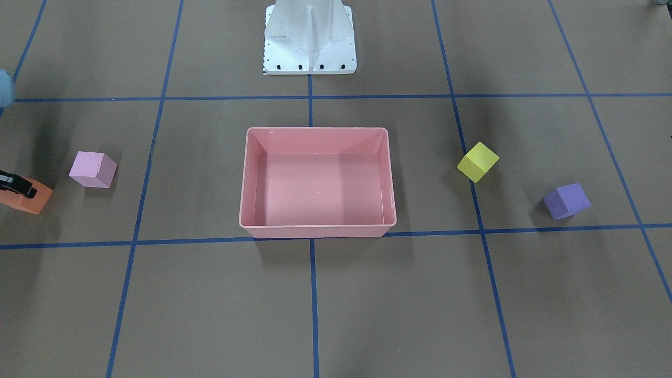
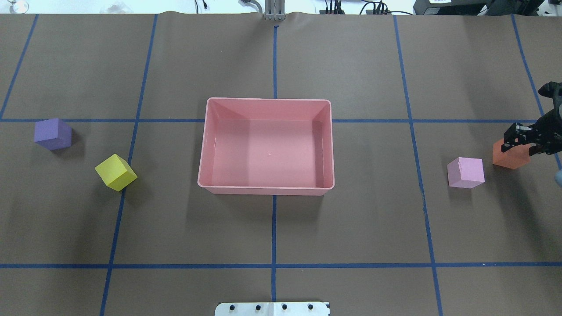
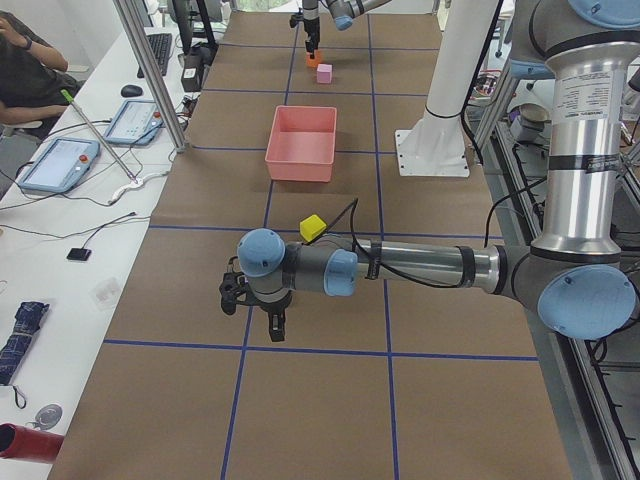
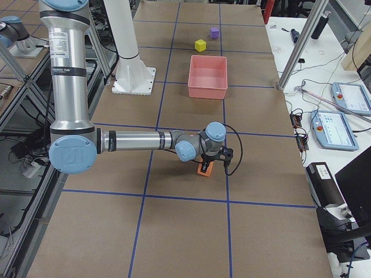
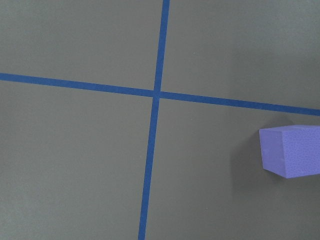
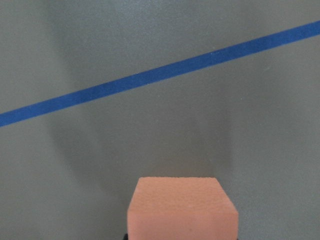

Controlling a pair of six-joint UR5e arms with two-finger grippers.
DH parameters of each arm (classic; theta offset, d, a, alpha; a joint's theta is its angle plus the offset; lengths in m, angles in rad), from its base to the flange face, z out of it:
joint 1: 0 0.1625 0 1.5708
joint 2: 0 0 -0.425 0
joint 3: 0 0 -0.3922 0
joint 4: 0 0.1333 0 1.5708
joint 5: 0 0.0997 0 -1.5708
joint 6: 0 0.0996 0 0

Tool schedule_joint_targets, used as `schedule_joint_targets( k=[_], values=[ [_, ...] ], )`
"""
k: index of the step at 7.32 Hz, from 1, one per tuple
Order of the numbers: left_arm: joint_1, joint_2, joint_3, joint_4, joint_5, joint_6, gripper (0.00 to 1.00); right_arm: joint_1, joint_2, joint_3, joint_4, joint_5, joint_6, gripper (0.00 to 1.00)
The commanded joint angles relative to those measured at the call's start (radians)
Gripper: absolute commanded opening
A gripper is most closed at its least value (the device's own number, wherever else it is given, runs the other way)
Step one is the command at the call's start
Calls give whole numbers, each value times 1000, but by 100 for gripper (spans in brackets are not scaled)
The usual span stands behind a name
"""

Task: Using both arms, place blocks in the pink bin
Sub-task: 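Carry orange cube into bin with right gripper while left reaches yellow cube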

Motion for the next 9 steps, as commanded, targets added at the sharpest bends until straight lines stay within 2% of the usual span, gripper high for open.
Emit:
schedule_joint_targets(
  k=[1,3,4,6,7,9],
  values=[
    [2,-4,-28,0,-11,-6,100,34,16,101,-22,44,30,0],
    [21,-12,-58,-3,-60,-50,100,40,140,177,-147,45,76,0],
    [85,-15,-90,-50,-57,-174,100,31,203,217,-195,44,132,0],
    [230,-16,-121,-250,-31,-575,100,-76,333,254,-202,36,385,0],
    [302,-16,-152,-279,9,-697,100,-149,422,254,-211,7,521,0],
    [437,-38,-192,-279,98,-933,100,-300,550,246,-219,-100,665,0]
  ],
)
